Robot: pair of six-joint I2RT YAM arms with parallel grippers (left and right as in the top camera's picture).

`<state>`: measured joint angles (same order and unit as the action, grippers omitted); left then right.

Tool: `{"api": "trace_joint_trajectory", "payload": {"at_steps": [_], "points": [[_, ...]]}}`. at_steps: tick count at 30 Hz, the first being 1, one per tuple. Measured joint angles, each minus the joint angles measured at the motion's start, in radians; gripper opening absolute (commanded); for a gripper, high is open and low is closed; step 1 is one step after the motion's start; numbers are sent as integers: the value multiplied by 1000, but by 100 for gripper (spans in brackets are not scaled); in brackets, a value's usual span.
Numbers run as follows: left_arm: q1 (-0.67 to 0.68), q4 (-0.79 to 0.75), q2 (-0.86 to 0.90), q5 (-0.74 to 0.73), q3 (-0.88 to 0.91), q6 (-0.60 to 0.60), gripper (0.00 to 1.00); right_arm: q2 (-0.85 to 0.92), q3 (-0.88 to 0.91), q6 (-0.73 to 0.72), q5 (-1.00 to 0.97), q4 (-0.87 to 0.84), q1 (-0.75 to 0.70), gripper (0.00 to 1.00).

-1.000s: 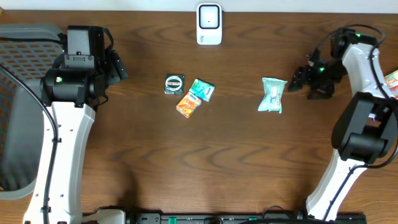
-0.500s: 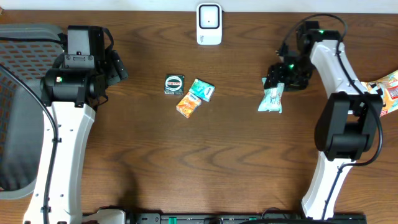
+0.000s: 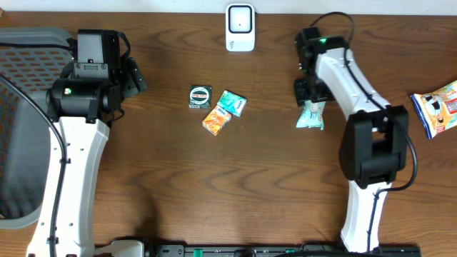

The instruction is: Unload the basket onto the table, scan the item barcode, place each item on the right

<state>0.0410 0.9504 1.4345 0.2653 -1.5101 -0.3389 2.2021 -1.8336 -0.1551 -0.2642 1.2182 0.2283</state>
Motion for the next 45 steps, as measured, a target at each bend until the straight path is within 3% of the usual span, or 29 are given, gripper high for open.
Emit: {"api": "trace_joint_trajectory", "payload": {"at_steps": [5, 12, 32, 35, 36, 38, 41, 45], "points": [[0, 0, 0, 0, 0, 0, 98, 0, 0, -18, -40, -10, 94, 59], [0, 0, 0, 0, 0, 0, 98, 0, 16, -72, -113, -50, 217, 66], [0, 0, 0, 0, 0, 0, 98, -9, 337, -152, -500, -274, 236, 68], [0, 0, 0, 0, 0, 0, 98, -11, 358, -152, -528, -288, 224, 60], [0, 0, 0, 0, 0, 0, 98, -11, 364, -153, -531, -297, 218, 47], [0, 0, 0, 0, 0, 0, 98, -12, 378, -153, -525, -322, 202, 32], [0, 0, 0, 0, 0, 0, 98, -13, 404, -158, -497, -364, 183, 1], [0, 0, 0, 0, 0, 0, 98, -18, 416, -155, -488, -370, 161, 1]]}}
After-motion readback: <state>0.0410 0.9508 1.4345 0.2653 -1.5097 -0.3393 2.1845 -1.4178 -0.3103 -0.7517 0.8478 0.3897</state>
